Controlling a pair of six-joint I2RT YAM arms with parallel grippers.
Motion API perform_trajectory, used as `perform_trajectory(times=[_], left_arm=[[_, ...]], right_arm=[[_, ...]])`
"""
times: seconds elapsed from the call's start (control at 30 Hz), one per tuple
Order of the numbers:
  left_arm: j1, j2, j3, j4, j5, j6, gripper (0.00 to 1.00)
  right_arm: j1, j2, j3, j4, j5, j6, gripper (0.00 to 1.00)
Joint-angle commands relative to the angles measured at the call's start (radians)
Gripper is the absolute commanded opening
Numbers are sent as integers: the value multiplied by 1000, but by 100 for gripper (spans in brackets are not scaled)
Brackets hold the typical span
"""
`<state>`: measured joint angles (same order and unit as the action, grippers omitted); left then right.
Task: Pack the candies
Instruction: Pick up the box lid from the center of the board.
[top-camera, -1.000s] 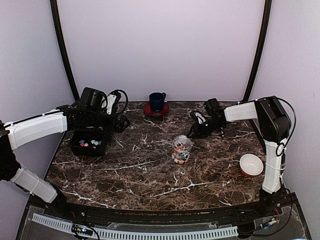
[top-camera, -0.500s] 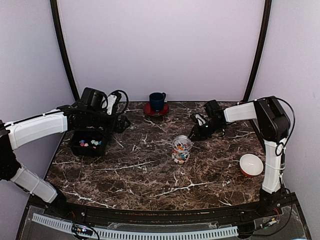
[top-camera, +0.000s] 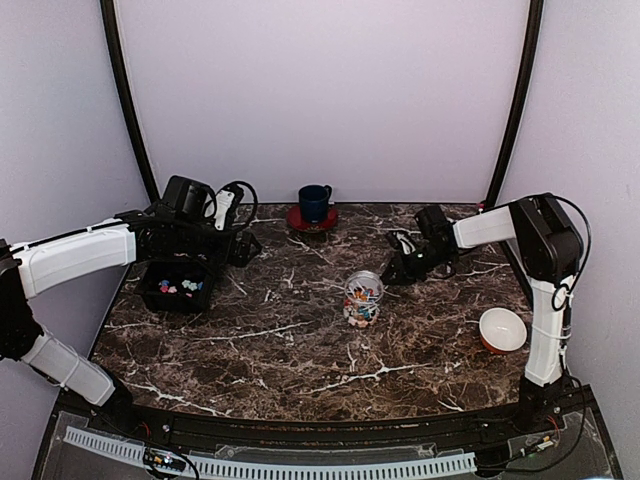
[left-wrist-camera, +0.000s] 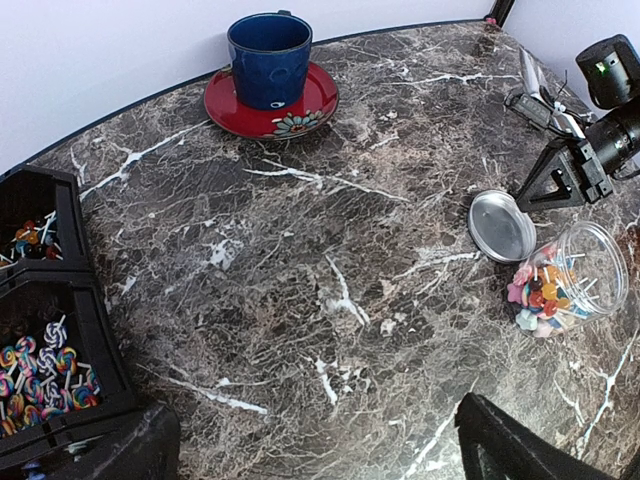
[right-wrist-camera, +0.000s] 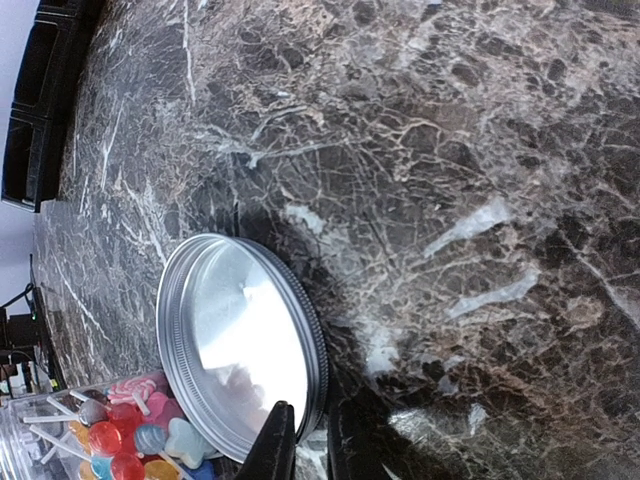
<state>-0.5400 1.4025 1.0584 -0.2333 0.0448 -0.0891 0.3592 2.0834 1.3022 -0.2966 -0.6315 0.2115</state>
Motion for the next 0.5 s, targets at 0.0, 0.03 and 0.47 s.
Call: perform_trajectory(times=[0.0,0.03,0.47], left_arm=[[-1,-5,-3,10,10,11,99],[-1,-5,-3,10,9,11,99],[-1,-4,0,7,11,9,99]], right_arm=[[-6,-1,-32,-25,-10,3,11],[-6,1,-32,-21,-15,5,10],[-5,-3,-53,37,-48,35,0]])
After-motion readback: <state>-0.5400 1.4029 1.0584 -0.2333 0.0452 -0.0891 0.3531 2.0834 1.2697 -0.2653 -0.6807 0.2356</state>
